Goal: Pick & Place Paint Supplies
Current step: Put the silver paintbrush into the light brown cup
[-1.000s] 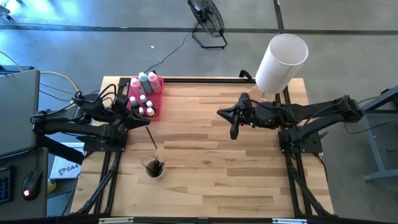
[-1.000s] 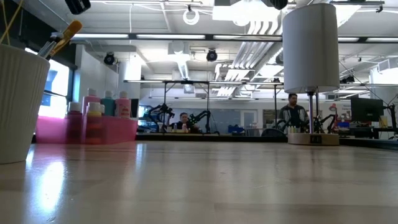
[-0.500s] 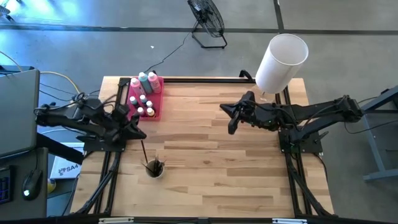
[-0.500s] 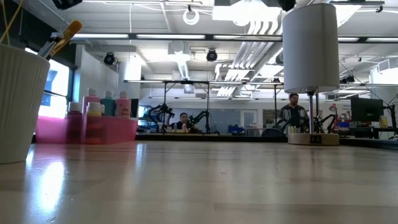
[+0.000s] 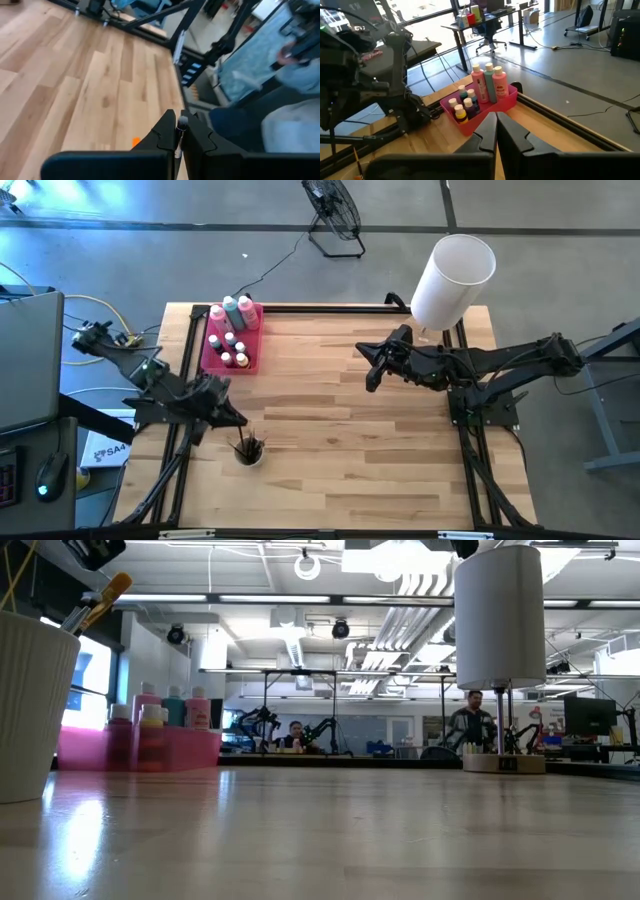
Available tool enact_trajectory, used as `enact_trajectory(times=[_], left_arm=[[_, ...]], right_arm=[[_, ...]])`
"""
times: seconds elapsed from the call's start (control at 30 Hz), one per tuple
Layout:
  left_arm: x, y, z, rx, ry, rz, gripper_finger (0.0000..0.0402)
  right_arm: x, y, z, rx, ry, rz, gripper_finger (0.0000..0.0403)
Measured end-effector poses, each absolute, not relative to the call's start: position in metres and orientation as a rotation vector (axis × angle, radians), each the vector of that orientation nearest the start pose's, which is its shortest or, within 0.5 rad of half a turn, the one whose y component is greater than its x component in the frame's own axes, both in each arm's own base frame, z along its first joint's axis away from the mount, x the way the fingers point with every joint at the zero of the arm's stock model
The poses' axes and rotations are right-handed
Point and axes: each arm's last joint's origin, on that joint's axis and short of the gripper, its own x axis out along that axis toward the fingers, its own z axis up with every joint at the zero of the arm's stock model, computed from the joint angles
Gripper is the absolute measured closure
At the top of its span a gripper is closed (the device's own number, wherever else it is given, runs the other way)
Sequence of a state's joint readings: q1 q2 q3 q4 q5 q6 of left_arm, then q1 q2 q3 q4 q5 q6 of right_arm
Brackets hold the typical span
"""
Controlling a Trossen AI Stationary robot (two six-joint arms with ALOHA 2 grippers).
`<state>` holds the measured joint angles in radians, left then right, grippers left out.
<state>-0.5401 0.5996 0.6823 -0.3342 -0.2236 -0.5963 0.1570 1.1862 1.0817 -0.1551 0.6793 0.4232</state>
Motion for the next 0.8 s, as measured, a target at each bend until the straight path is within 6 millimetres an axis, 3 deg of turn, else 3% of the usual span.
enact_trajectory(times=[0.53,0.8], left_arm=[[0.131,-0.120,0.276,-0.265,0.435,-0.104,0.0394],[0.140,-0.137,0.258,-0.233,0.487,-0.043,0.0394]], right_arm=[[0.258,0.022,0.359,0.305,0.125,-0.559,0.0400],[0.258,0.022,0.360,0.300,0.120,-0.559,0.0400]])
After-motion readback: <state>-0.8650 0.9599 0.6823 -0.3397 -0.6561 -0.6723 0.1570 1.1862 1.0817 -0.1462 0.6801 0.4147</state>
